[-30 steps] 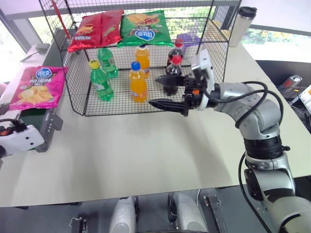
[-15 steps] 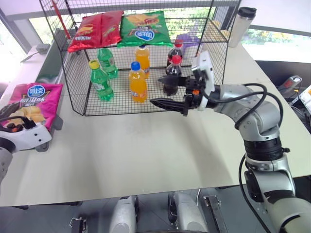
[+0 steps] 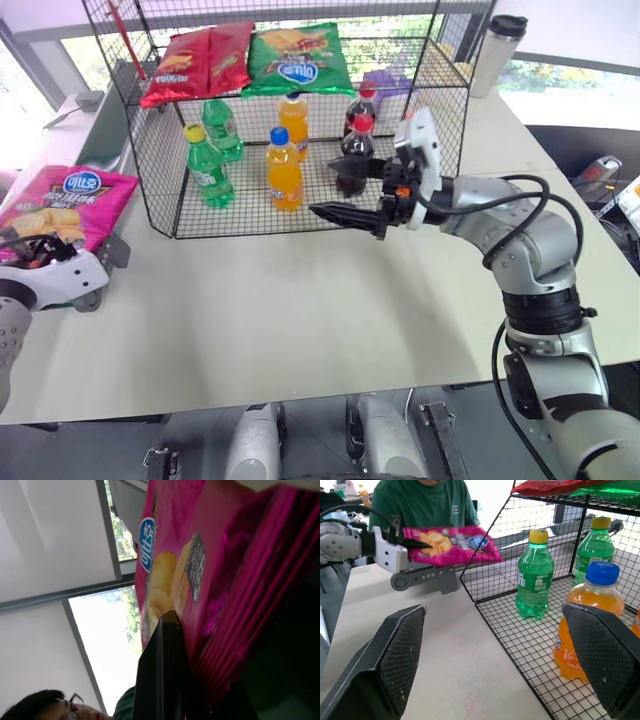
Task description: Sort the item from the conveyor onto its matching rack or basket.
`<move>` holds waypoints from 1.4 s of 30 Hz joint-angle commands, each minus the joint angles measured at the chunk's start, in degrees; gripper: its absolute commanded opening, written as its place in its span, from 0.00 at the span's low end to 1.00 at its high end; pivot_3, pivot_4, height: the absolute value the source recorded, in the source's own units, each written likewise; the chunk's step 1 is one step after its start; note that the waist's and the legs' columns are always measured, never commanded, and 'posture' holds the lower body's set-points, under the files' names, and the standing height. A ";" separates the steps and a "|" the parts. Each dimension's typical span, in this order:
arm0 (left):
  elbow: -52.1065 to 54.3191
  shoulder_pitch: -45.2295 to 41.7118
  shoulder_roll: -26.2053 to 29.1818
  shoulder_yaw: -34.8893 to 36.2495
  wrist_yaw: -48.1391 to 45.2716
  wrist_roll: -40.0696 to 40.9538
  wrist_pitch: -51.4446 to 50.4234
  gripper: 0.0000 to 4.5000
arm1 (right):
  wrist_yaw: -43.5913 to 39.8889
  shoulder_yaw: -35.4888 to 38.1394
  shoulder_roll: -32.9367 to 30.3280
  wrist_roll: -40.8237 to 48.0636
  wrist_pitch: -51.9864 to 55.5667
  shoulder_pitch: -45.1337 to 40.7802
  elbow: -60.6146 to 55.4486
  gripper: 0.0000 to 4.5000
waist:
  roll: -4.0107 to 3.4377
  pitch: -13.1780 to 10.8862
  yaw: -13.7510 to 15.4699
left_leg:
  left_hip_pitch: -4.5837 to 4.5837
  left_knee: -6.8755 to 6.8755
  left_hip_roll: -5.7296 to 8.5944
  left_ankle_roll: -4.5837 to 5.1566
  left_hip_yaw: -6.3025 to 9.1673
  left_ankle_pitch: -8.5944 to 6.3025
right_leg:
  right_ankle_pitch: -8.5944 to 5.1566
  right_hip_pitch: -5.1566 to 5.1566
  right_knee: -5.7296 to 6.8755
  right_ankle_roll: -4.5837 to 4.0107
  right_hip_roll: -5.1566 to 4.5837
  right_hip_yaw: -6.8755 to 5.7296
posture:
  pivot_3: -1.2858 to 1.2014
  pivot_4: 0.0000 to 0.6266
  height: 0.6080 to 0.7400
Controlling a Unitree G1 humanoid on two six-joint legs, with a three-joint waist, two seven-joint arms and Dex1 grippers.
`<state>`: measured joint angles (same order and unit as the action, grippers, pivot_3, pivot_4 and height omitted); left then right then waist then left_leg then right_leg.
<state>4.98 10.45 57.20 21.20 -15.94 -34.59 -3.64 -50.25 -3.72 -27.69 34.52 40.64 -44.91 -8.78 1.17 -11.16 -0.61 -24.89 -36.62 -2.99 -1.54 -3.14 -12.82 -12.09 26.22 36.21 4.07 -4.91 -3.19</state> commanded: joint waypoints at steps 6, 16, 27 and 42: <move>8.14 -8.72 -4.75 9.25 -7.26 13.41 -13.05 0.01 | -0.15 1.47 0.14 -1.12 -3.61 -0.18 0.18 1.00 | 0.01 0.00 0.07 | -0.01 -0.11 0.00 0.00 0.02 0.00 | 0.00 -0.05 0.02 0.00 0.00 -0.01 | 0.52 0.24 1.00; 19.47 -13.69 -2.49 36.84 -32.37 41.90 -41.11 0.01 | -3.02 4.54 -1.02 -1.82 -7.76 -3.27 8.71 1.00 | 0.13 0.05 -0.49 | -0.27 -0.51 -0.10 0.00 0.25 0.00 | 0.09 -0.01 0.05 0.13 0.24 -0.02 | 0.52 0.24 1.00; 21.73 -14.71 13.96 57.54 -55.16 69.29 -73.43 0.01 | -10.15 8.46 -1.19 4.02 -4.00 -7.58 15.77 1.00 | 0.16 0.03 -0.10 | -0.25 -0.56 -0.07 -0.01 0.36 0.00 | 0.07 -0.15 -0.01 0.12 0.22 -0.04 | 0.52 0.24 1.00; 6.93 -50.83 17.01 23.30 -39.46 94.90 -78.59 0.01 | -10.19 3.02 0.96 2.27 -4.74 2.34 3.93 1.00 | 0.10 0.01 -0.41 | -0.03 -0.55 -0.03 -0.01 0.44 0.01 | 0.06 -0.41 0.05 0.16 0.26 -0.01 | 0.52 0.24 1.00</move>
<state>13.47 -37.74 74.18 47.03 -57.18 58.19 -84.06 -62.28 -1.43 -28.15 36.56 37.79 -41.74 -1.81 1.27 -11.15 -1.02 -24.89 -37.16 -3.02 -1.55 -2.71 -12.81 -12.03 25.80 36.27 4.23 -4.64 -3.20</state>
